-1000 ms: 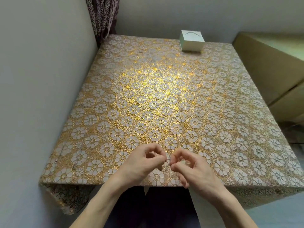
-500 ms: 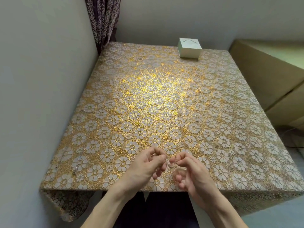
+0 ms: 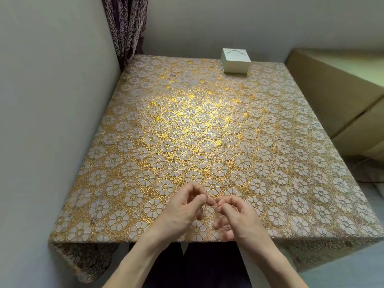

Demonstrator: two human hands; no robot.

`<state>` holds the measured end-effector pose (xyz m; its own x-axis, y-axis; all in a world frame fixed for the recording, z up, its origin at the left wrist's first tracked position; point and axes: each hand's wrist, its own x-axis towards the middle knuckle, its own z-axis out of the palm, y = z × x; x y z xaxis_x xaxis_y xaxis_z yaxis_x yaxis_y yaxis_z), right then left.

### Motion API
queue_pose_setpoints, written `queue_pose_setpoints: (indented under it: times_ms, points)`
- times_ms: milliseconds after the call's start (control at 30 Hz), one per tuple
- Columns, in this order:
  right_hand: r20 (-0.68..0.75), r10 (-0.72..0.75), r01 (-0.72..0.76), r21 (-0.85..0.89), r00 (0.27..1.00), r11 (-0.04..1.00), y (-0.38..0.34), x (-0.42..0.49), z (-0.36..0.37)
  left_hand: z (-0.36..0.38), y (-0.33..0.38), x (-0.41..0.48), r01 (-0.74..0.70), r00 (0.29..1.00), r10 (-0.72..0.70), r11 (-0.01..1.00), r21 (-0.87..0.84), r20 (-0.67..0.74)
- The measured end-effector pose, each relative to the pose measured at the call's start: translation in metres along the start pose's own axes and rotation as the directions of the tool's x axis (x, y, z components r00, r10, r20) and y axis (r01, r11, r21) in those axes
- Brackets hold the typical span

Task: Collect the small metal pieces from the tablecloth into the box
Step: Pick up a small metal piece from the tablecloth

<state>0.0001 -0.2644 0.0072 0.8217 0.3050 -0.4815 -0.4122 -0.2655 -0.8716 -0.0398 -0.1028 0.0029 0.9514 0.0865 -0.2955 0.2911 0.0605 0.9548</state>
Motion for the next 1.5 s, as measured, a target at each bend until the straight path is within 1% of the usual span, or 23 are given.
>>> queue_pose_setpoints:
  times_ms: [100, 167, 233, 267, 300, 367, 400, 467, 567, 667, 767, 833, 933, 967, 1033, 1100, 1133, 1200, 1267, 1300, 1333, 1433, 1500]
  points:
    - [-0.031, 0.001, -0.008, -0.237, 1.0, 0.972, -0.007, -0.004, -0.004, -0.001, -0.002, 0.003, -0.003, 1.0, 0.003, 0.998, 0.06, -0.002]
    - [-0.055, -0.062, 0.036, -0.39, 0.997, 0.92, -0.009, -0.006, -0.008, -0.005, -0.001, 0.003, -0.009, 0.999, 0.003, 0.991, 0.13, 0.043]
    - [-0.075, -0.126, 0.074, -0.484, 0.989, 0.872, -0.009, -0.005, -0.015, -0.008, 0.002, 0.003, -0.004, 0.997, -0.008, 0.987, 0.158, 0.08]
    - [-0.067, -0.132, 0.085, -0.478, 0.989, 0.874, -0.01, -0.004, -0.017, -0.01, 0.005, 0.003, 0.001, 0.996, -0.015, 0.988, 0.156, 0.087]
    - [-0.052, -0.111, 0.081, -0.399, 0.993, 0.913, -0.012, -0.004, -0.019, -0.012, 0.006, 0.003, 0.005, 0.996, -0.018, 0.989, 0.147, 0.088]
    - [0.018, -0.036, 0.037, -0.056, 0.999, 0.998, -0.014, -0.003, -0.02, -0.014, 0.009, 0.003, 0.021, 0.996, -0.031, 0.993, 0.115, 0.086]
    - [0.061, -0.01, 0.003, 0.121, 0.998, 0.993, -0.016, -0.003, -0.02, -0.014, 0.012, 0.003, 0.032, 0.996, -0.039, 0.996, 0.085, 0.086]
    - [0.111, 0.007, -0.042, 0.321, 0.994, 0.946, -0.017, -0.003, -0.019, -0.016, 0.015, 0.003, 0.057, 0.994, -0.058, 0.998, 0.014, 0.091]
    - [0.118, 0.019, -0.073, 0.469, 0.993, 0.88, -0.014, -0.004, -0.016, -0.017, 0.014, 0.002, 0.086, 0.988, -0.081, 0.996, -0.03, 0.132]
    - [0.133, 0.024, -0.091, 0.532, 0.991, 0.842, -0.012, -0.002, -0.013, -0.014, 0.011, 0.0, 0.088, 0.987, -0.082, 0.996, -0.034, 0.141]
    - [0.163, 0.019, -0.104, 0.529, 0.986, 0.842, -0.008, 0.002, -0.013, -0.012, 0.008, -0.002, 0.142, 0.987, -0.122, 0.967, -0.212, 0.103]
    - [0.181, 0.011, -0.101, 0.499, 0.983, 0.861, -0.005, 0.003, -0.014, -0.013, 0.008, -0.001, 0.183, 0.982, -0.158, 0.916, -0.357, 0.099]
    - [0.184, -0.022, -0.058, 0.419, 0.983, 0.906, 0.002, 0.004, -0.014, -0.013, 0.007, -0.001, 0.217, 0.976, -0.193, 0.845, -0.488, 0.101]
    - [0.143, -0.054, 0.003, 0.333, 0.988, 0.943, 0.006, 0.005, -0.013, -0.013, 0.007, -0.001, 0.229, 0.973, -0.203, 0.83, -0.509, 0.106]
    - [0.016, -0.175, 0.173, 0.068, 0.984, 0.982, 0.012, 0.008, -0.012, -0.012, 0.007, -0.001, 0.257, 0.966, -0.223, 0.824, -0.505, 0.129]
    - [-0.075, -0.33, 0.313, -0.174, 0.941, 0.933, 0.016, 0.011, -0.012, -0.01, 0.007, -0.002, 0.29, 0.957, -0.242, 0.847, -0.445, 0.163]
    - [-0.088, -0.376, 0.35, -0.219, 0.923, 0.911, 0.017, 0.011, -0.011, -0.008, 0.006, -0.002, 0.3, 0.953, -0.25, 0.86, -0.413, 0.173]
    - [-0.033, -0.397, 0.386, -0.17, 0.917, 0.907, 0.015, 0.01, -0.011, -0.003, 0.005, -0.002, 0.291, 0.956, -0.249, 0.877, -0.383, 0.155]
    - [0.066, -0.35, 0.353, -0.049, 0.935, 0.934, 0.011, 0.008, -0.008, 0.0, 0.006, -0.002, 0.257, 0.966, -0.235, 0.878, -0.403, 0.104]
    - [0.081, -0.341, 0.345, -0.033, 0.936, 0.938, 0.011, 0.007, -0.007, 0.0, 0.006, -0.001, 0.241, 0.97, -0.229, 0.87, -0.429, 0.08]
    - [0.062, -0.351, 0.355, -0.061, 0.934, 0.933, 0.012, 0.008, -0.008, 0.0, 0.006, -0.001, 0.228, 0.972, -0.225, 0.86, -0.457, 0.063]
    - [-0.057, -0.411, 0.379, -0.287, 0.91, 0.88, 0.019, 0.012, -0.014, -0.003, 0.005, -0.002, 0.201, 0.977, -0.208, 0.854, -0.48, 0.039]
    - [-0.083, -0.464, 0.399, -0.389, 0.882, 0.83, 0.02, 0.012, -0.017, -0.005, 0.004, -0.003, 0.195, 0.979, -0.203, 0.859, -0.474, 0.035]
